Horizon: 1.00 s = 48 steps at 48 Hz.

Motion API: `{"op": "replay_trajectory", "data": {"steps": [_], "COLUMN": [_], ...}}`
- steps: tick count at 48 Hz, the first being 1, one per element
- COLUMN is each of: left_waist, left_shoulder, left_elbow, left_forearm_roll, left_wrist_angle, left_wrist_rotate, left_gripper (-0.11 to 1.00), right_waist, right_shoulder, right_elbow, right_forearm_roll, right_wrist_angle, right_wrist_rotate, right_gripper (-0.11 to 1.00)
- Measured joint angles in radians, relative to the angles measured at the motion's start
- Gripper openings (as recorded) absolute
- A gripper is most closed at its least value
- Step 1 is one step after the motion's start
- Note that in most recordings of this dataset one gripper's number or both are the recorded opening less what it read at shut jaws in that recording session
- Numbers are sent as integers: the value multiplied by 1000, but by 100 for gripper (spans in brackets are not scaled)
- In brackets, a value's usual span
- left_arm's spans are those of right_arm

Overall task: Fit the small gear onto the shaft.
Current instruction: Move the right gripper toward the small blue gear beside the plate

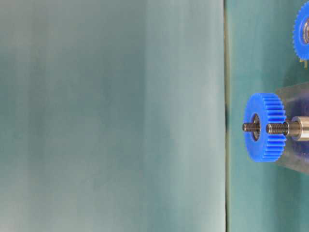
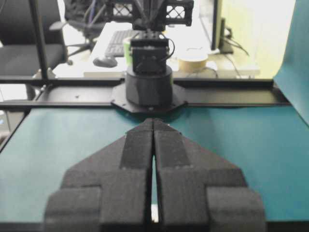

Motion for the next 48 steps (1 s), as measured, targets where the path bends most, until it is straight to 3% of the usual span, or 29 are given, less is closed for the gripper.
{"op": "replay_trajectory", "data": {"steps": [3,10,13,20,26,39,48], "left_waist": [-3,-8,-8,-8,-8,-8,-8], "left_shoulder": [9,78,103,156,222,311,360], "left_elbow": [0,-18,-44,-89,-120,-140,-164], "left_forearm_roll": [3,6,8,8,8,8,8], "left_wrist_angle": [18,101,140,247,322,327,327], "left_wrist_rotate": [-5,-18,-20,-20,-18,-20,-18], "left_gripper": [0,0,0,0,0,0,0], "right_waist": [0,-18,-44,-114,-160,-190,-210], "right_shoulder": [0,-3,-2,38,101,327,551], "right_elbow": [2,3,0,-41,-87,-210,-333], "right_forearm_roll": [12,147,172,179,175,152,150], "right_wrist_angle": [0,112,199,459,601,746,913], "right_wrist_rotate": [2,55,69,71,69,69,71], "right_gripper": [1,1,1,1,1,1,1]}}
